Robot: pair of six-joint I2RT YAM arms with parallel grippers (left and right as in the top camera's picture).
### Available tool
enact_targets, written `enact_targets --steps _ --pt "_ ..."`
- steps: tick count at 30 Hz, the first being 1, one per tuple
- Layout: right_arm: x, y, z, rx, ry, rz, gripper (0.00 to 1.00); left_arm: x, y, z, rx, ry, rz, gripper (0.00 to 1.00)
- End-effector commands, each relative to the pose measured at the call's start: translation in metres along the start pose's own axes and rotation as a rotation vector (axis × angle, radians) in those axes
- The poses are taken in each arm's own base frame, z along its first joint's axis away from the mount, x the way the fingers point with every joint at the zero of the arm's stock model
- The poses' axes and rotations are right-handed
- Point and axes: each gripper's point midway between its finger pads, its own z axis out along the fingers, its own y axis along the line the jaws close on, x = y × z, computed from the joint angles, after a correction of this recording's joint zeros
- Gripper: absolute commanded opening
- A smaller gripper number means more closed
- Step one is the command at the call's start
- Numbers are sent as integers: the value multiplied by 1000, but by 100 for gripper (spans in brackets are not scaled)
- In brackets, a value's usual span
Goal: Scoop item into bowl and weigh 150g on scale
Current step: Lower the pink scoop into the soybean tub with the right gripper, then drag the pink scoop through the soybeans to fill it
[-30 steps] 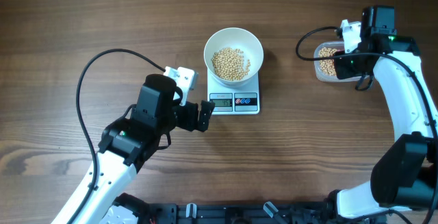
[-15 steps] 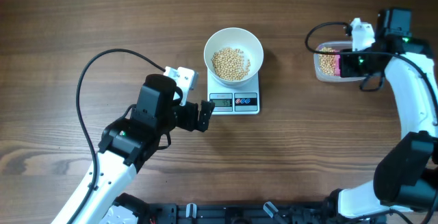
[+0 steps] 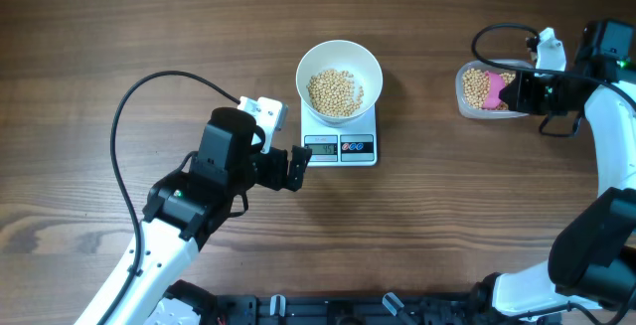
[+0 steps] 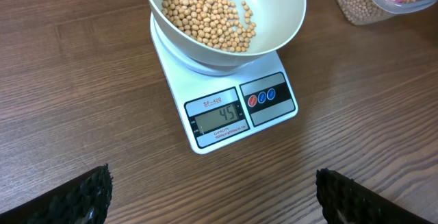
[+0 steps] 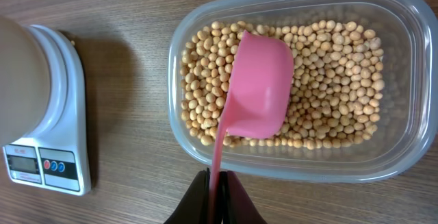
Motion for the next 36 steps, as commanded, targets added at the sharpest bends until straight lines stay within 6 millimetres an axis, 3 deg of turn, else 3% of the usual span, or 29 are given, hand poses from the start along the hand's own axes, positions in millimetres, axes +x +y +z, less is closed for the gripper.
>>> enact_targets --steps 1,8,16,36 --pt "-2 9 2 -81 -9 24 4 -1 -2 -3 7 -12 16 100" --pt "-1 -6 -4 -66 -23 79 4 -1 -2 -3 7 -12 16 100" --pt "-3 -2 -6 -107 -34 89 4 -1 -2 -3 7 -12 15 100" --pt "-1 -13 -9 -130 -56 159 4 -1 -2 -3 7 -12 16 100"
